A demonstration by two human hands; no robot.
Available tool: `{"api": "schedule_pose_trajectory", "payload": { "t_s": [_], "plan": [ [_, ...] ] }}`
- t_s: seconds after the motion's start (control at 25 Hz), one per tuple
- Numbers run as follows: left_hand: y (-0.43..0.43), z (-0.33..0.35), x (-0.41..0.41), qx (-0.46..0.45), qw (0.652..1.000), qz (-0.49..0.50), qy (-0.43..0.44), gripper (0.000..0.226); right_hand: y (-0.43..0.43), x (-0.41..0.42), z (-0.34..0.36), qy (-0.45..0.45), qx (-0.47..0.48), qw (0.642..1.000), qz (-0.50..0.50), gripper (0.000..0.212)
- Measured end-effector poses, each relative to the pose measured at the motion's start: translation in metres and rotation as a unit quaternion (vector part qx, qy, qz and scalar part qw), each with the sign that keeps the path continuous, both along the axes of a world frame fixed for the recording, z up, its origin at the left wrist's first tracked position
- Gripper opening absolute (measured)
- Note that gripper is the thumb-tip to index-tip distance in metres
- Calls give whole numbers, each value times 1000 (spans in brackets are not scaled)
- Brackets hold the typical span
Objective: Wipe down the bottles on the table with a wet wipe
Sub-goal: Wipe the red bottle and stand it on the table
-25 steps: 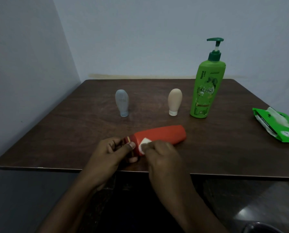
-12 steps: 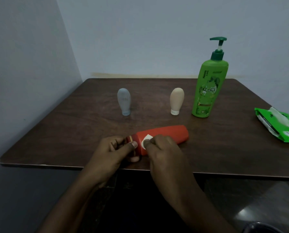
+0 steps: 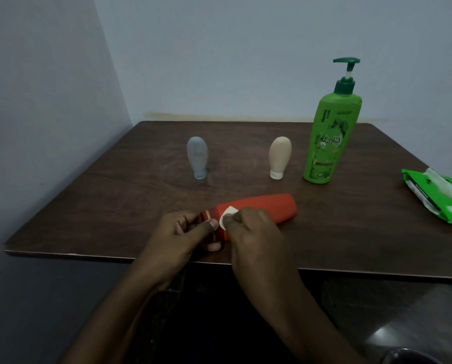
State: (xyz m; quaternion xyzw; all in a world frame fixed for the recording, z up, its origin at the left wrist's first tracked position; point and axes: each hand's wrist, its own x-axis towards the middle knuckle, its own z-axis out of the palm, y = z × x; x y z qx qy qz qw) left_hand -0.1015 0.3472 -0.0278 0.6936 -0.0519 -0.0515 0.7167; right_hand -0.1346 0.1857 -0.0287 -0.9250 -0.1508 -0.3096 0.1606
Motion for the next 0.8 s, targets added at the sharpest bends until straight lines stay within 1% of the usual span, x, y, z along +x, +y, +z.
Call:
{"api": "schedule_pose_trajectory", "payload": {
  "t_s": [0.04, 0.12, 0.16, 0.2, 0.24, 0.32, 0.4, 0.44, 0.56, 0.68, 0.8],
  "plan": [
    [-1, 1, 0, 0, 1000, -3, 0, 21, 1, 2, 1, -2, 16, 1000, 3, 26],
    [-1, 0, 0, 6, 1000, 1, -3, 27, -7, 16, 5, -10, 57, 997, -44, 26],
    [0, 0, 1, 9, 1000, 4, -4, 29, -9, 22, 8, -7, 67, 996, -65, 26],
    [0, -1, 1, 9, 1000, 5, -6, 29, -8, 26, 11, 6, 61, 996, -67, 26],
    [0, -2, 0, 7, 1000, 3, -8, 26, -5, 29, 14, 22, 41, 998, -51, 23],
    [0, -1, -2, 4, 1000, -11, -20, 21, 6, 30, 21, 47, -15, 999, 17, 20],
    [-1, 1, -6, -3, 999, -21, -35, 17, 9, 31, 26, 65, -48, 994, 68, 29],
    [-1, 2, -6, -5, 999, -19, -39, 16, 7, 31, 28, 66, -52, 994, 76, 32],
    [-3, 2, -6, -14, 999, -19, -21, 17, -2, 19, 23, 37, -35, 996, 67, 22],
    [-3, 3, -5, -7, 1000, -10, -17, 15, -11, -10, 7, 14, -27, 998, 60, 38],
    [-2, 1, -3, -4, 1000, -2, -31, 17, -13, -17, 0, 10, -29, 998, 56, 36]
  ]
}}
